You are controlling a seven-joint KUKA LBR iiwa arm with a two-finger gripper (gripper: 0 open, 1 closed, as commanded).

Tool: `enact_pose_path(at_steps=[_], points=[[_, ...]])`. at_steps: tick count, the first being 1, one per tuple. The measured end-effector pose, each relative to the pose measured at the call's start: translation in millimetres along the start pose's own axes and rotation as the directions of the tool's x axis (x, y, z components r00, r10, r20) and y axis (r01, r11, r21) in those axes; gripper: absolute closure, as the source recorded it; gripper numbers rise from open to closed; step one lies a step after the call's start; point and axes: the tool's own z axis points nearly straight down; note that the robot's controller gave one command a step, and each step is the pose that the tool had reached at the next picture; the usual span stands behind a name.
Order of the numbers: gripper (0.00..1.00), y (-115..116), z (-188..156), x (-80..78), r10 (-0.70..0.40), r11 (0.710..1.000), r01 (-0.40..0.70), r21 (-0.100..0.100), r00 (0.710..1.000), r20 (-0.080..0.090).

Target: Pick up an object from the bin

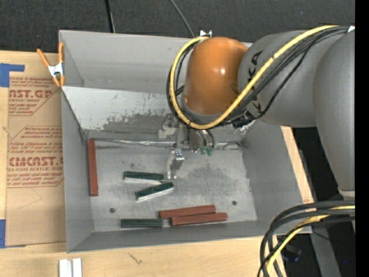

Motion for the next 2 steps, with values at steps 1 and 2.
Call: enact_pose_path(at_steps=[1, 2], points=[[0.0, 16, 50, 29.9, -0.066, 0.998, 0.066, 0.0, 0.998, -0.006], [1.0, 16, 96, 26.5, -0.146, 0.989, 0.146, -0.002, 0.989, 0.016]])
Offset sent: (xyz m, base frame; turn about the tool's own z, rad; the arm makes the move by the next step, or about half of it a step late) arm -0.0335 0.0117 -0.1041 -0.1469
